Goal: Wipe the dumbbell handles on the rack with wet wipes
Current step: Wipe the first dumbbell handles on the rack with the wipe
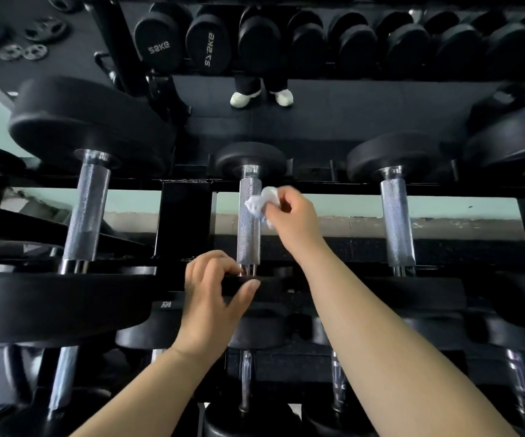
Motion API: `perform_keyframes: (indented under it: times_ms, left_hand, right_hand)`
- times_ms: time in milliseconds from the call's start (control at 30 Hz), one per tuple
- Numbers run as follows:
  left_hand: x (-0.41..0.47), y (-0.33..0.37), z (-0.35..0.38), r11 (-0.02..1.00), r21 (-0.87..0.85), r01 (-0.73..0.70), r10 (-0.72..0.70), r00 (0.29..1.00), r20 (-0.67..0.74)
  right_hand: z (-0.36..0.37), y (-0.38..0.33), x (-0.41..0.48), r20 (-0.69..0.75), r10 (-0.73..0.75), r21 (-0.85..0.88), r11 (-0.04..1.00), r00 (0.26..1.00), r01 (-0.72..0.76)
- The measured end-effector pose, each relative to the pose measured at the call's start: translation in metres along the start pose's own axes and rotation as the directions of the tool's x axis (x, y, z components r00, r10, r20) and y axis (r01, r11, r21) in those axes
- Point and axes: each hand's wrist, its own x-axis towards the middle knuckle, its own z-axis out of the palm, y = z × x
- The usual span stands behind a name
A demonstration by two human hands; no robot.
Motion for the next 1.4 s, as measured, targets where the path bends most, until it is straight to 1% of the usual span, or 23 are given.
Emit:
perform_keyframes:
  times_ms: [67,133,200,300,367,433,567,633,700,800,867,933,1033,1133,1200,1267,1333,1367,1400]
  left_hand:
    - [-0.007,-0.002,-0.006,0.999,0.033,-0.043,0.044,0.998,-0.046]
    - [-0.011,-0.004,-0.013,0.995,0.038,-0.088,0.09,0.995,-0.044]
    - [-0.009,-0.005,-0.018,0.996,0.016,-0.093,0.093,0.995,-0.023]
    - [-0.007,-0.005,-0.017,0.998,-0.014,-0.066,0.066,0.998,0.005]
    - [-0.007,-0.005,-0.016,0.998,-0.021,-0.058,0.058,0.998,0.009]
    - [-0.008,-0.005,-0.016,0.998,-0.021,-0.055,0.055,0.998,0.011]
    - [-0.007,-0.004,-0.016,0.999,-0.037,-0.03,0.031,0.999,0.018]
    - [-0.008,-0.005,-0.017,0.999,-0.05,-0.01,0.011,1.0,0.018]
    - [-0.008,-0.006,-0.016,0.998,-0.059,-0.006,0.007,1.0,0.016]
    - [-0.006,-0.007,-0.017,0.997,-0.072,-0.015,0.017,0.999,0.029]
    - [-0.006,-0.008,-0.017,0.997,-0.07,-0.034,0.036,0.999,0.027]
    - [-0.006,-0.009,-0.015,0.997,-0.067,-0.042,0.043,0.999,0.018]
    - [-0.008,-0.011,-0.014,0.996,-0.073,-0.046,0.046,0.999,0.002]
    - [-0.007,-0.012,-0.015,0.995,-0.086,-0.047,0.048,0.999,0.007]
    - [-0.007,-0.014,-0.015,0.994,-0.099,-0.051,0.052,0.999,0.006]
    - [-0.007,-0.016,-0.014,0.992,-0.108,-0.064,0.064,0.998,0.0]
    - [-0.007,-0.017,-0.013,0.99,-0.119,-0.073,0.073,0.997,-0.003]
    - [-0.007,-0.017,-0.012,0.989,-0.123,-0.078,0.077,0.997,-0.007]
    - [-0.007,-0.018,-0.012,0.988,-0.127,-0.084,0.083,0.996,-0.013]
  right_hand:
    - [0.003,-0.006,0.014,-0.072,-0.013,0.032,0.999,0.997,0.015]
    - [0.005,-0.007,0.016,-0.09,-0.027,0.006,1.0,0.996,0.028]
    - [0.004,-0.002,0.006,-0.031,-0.023,-0.013,1.0,0.999,0.022]
    - [-0.001,0.008,-0.023,0.13,0.014,-0.01,1.0,0.991,-0.013]
    - [-0.003,0.014,-0.033,0.173,0.024,-0.055,0.998,0.985,-0.014]
    - [-0.002,0.012,-0.027,0.131,0.02,-0.055,0.998,0.991,-0.012]
    - [0.005,-0.002,0.001,-0.053,-0.05,-0.028,0.998,0.997,0.048]
    - [0.005,-0.005,0.005,-0.062,-0.07,-0.04,0.997,0.996,0.067]
    - [0.0,-0.002,-0.002,0.023,-0.049,-0.081,0.995,0.999,0.051]
    - [-0.01,0.006,-0.025,0.209,-0.006,-0.145,0.989,0.978,0.037]
    - [-0.011,0.006,-0.03,0.244,-0.004,-0.187,0.981,0.97,0.051]
    - [-0.009,0.0,-0.021,0.182,-0.009,-0.176,0.984,0.983,0.041]
    - [-0.001,-0.013,0.001,0.018,-0.073,-0.155,0.985,0.997,0.074]
    - [0.004,-0.017,0.005,-0.042,-0.116,-0.163,0.981,0.992,0.108]
    - [0.003,-0.011,-0.007,-0.012,-0.101,-0.175,0.98,0.995,0.097]
    - [-0.003,-0.002,-0.024,0.094,-0.042,-0.24,0.969,0.995,0.063]
    - [-0.01,0.004,-0.035,0.211,0.036,-0.329,0.944,0.977,0.036]
    - [-0.012,0.005,-0.036,0.216,0.04,-0.339,0.94,0.976,0.036]
    - [-0.013,0.002,-0.033,0.171,0.015,-0.319,0.947,0.985,0.041]
